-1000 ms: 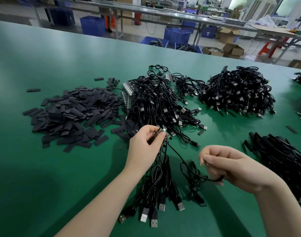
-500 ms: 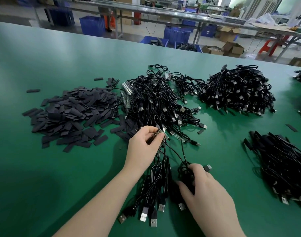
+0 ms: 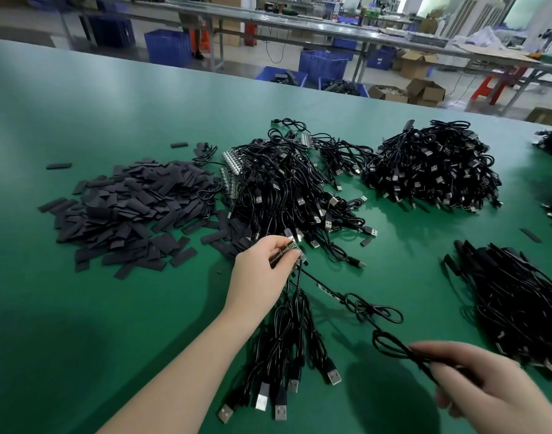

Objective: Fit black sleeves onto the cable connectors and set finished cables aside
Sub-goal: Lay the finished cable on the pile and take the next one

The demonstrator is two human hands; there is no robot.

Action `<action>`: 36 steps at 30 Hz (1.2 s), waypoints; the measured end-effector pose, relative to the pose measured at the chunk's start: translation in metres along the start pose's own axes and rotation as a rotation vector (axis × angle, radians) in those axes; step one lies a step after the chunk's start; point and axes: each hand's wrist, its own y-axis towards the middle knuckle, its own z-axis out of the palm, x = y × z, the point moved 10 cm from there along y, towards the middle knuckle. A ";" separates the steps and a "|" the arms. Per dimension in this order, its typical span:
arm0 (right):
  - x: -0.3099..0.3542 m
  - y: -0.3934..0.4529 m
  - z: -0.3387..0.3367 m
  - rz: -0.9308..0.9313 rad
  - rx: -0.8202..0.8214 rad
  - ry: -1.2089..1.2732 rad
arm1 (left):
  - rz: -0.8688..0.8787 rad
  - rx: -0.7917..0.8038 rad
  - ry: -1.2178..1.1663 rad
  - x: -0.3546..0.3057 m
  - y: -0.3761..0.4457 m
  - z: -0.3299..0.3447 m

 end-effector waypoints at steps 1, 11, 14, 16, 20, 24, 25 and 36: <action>-0.001 -0.003 -0.004 -0.005 0.021 0.113 | -0.001 0.009 0.021 0.000 -0.001 0.002; 0.015 0.007 0.013 -0.101 0.018 0.292 | 0.017 0.083 0.008 -0.010 -0.006 0.010; 0.025 0.007 0.028 -0.120 0.099 0.473 | 0.025 0.090 0.023 -0.011 -0.007 0.010; 0.027 0.008 0.017 -0.110 0.005 0.813 | 0.032 0.095 0.019 -0.012 -0.007 0.011; 0.012 0.012 -0.012 -0.141 -0.245 1.134 | 0.055 0.109 0.026 -0.013 -0.008 0.015; 0.007 0.010 -0.018 -0.172 -0.311 0.887 | 0.054 0.120 0.030 -0.016 -0.010 0.017; 0.008 0.011 -0.015 -0.176 -0.285 0.773 | 0.040 0.123 0.006 -0.015 -0.009 0.016; 0.016 0.018 0.023 -0.147 -0.221 0.371 | -0.013 0.193 -0.189 -0.018 -0.009 0.018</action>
